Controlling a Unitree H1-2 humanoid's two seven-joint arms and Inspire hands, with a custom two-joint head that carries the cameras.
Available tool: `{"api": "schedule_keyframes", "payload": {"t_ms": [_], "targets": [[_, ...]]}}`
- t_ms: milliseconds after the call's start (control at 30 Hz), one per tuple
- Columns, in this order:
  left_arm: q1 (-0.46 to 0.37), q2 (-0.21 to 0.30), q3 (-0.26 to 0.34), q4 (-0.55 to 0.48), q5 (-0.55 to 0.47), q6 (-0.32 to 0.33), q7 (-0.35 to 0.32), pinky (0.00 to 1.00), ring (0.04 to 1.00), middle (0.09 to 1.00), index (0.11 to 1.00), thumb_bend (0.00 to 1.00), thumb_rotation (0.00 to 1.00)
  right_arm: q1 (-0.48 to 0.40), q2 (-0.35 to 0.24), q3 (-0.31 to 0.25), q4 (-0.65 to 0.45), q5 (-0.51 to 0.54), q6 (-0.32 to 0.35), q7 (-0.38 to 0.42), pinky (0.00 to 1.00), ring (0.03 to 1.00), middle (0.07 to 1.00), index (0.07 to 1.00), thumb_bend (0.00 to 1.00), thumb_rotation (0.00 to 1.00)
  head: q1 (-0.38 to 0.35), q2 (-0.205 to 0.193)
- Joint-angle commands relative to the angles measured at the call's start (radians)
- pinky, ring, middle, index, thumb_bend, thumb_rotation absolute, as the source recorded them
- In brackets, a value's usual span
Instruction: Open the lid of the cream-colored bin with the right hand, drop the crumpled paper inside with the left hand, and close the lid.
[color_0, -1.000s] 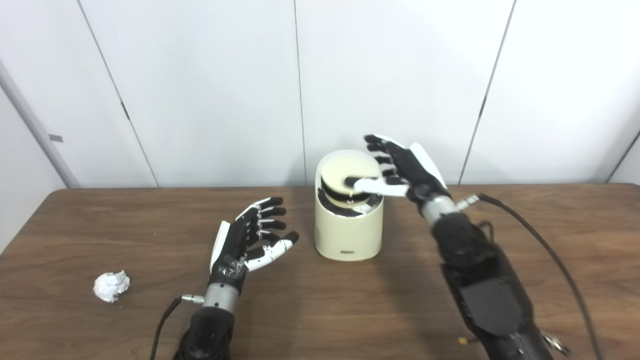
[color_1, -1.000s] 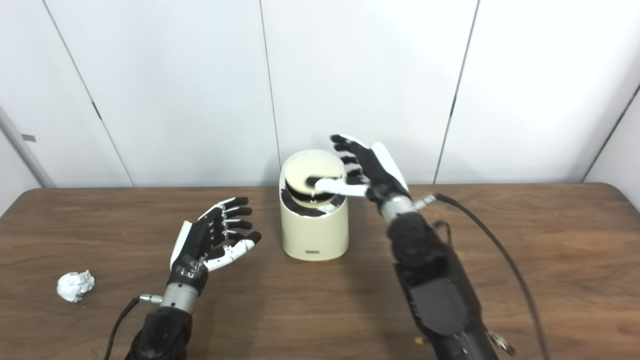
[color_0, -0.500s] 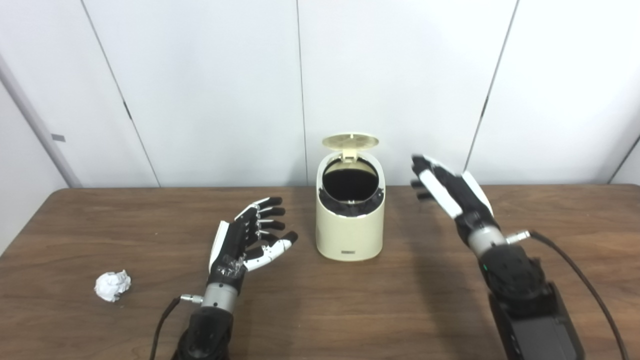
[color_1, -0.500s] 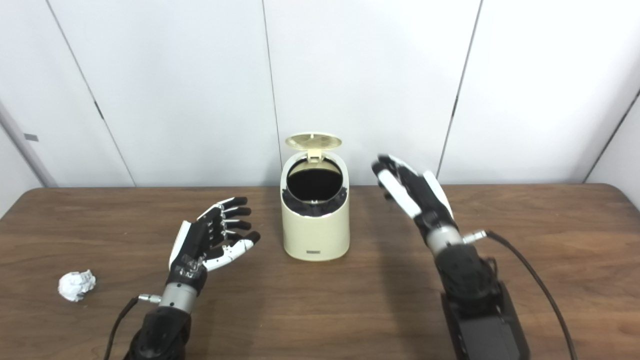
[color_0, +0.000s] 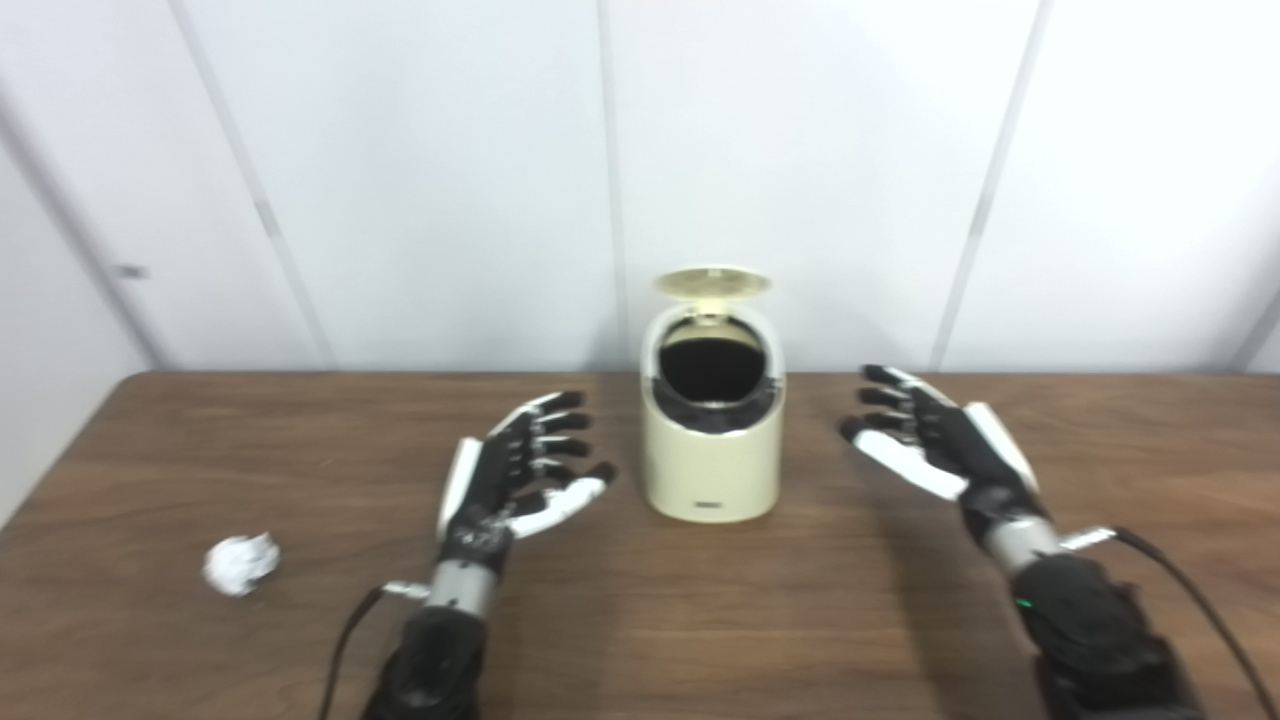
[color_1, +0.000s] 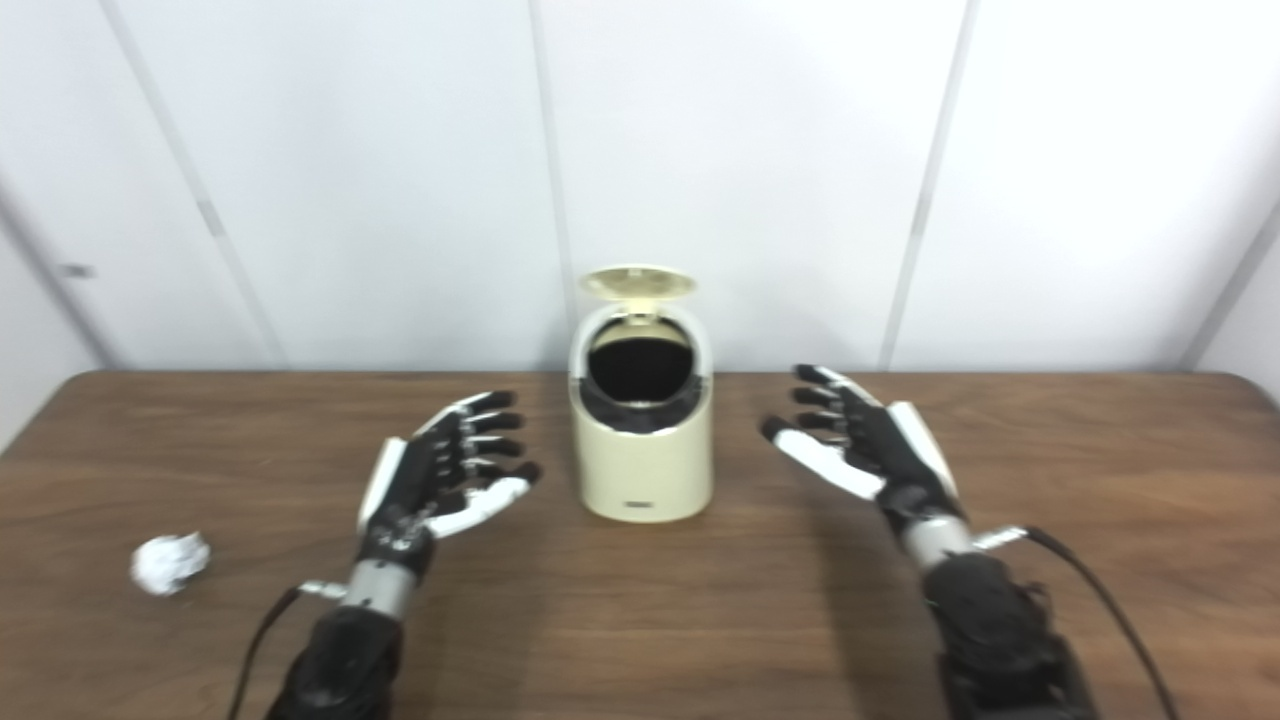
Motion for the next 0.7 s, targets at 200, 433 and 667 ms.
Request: {"api": "schedule_keyframes", "payload": {"t_ms": [200,433,667], "targets": [[-0.042,-0.029,-0.021,-0.022,0.037,-0.031,0.025,0.54,0.654,0.735,0.777,0.65,0.08,-0.013,-0.050,-0.026,0.023,0.045,-0.095,0.024,0.63,0.753,0.853,0.885,0.55,0.31,0.111,-0.017],[-0.009,-0.002,-0.034,-0.092,0.079,0.000,0.014,0.56,0.668,0.740,0.783,0.69,0.12,-0.016,-0.062,-0.024,-0.020,0.041,-0.043,0.029,0.69,0.801,0.863,0.885,0.51,0.24,0.195,-0.032],[0.057,0.083,-0.029,-0.273,0.171,0.096,-0.008,0.56,0.674,0.743,0.783,0.72,0.15,-0.020,-0.071,-0.040,-0.050,0.068,0.010,0.048,0.69,0.823,0.879,0.903,0.47,0.24,0.260,-0.039]]}}
